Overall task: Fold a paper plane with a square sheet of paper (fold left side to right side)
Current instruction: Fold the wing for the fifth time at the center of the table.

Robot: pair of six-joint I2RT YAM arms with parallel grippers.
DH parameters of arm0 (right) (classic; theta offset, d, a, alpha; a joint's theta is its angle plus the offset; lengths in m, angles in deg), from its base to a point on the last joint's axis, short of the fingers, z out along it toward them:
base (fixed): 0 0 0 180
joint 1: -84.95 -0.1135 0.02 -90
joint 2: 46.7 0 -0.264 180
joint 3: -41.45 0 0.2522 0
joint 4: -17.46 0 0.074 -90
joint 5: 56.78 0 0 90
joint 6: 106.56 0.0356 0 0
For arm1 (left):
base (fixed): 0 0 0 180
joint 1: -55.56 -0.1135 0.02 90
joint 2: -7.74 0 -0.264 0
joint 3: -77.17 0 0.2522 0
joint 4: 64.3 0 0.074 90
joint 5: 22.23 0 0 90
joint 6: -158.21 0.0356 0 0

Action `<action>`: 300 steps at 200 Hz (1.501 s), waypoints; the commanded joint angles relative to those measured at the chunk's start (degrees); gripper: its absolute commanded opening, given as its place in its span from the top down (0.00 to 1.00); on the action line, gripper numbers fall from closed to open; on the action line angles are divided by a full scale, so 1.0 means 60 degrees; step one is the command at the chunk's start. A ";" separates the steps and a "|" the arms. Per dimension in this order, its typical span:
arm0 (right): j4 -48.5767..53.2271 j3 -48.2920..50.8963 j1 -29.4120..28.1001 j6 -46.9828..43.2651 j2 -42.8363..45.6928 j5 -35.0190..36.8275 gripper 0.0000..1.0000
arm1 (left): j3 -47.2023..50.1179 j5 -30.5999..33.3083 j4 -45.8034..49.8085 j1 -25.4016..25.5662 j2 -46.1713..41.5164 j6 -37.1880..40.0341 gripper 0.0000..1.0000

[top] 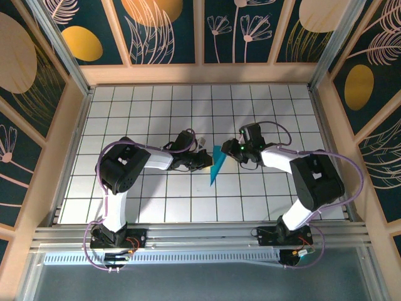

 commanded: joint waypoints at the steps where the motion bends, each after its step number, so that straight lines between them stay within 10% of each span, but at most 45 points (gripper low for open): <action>1: 0.0346 -0.0133 -0.0028 -0.0270 0.0098 -0.0111 0.68 | -0.0051 0.0742 0.0506 0.0235 0.0479 0.0302 1.00; 89: 0.0367 -0.0850 -0.0506 -0.0169 -0.0932 -0.0329 0.98 | -0.0351 0.0851 0.0712 0.0265 0.0531 0.0366 1.00; 300: 0.0272 0.0050 -0.0529 0.0029 -0.1039 -0.0082 1.00 | -0.0546 0.0764 0.0860 0.0353 0.0687 0.0493 0.99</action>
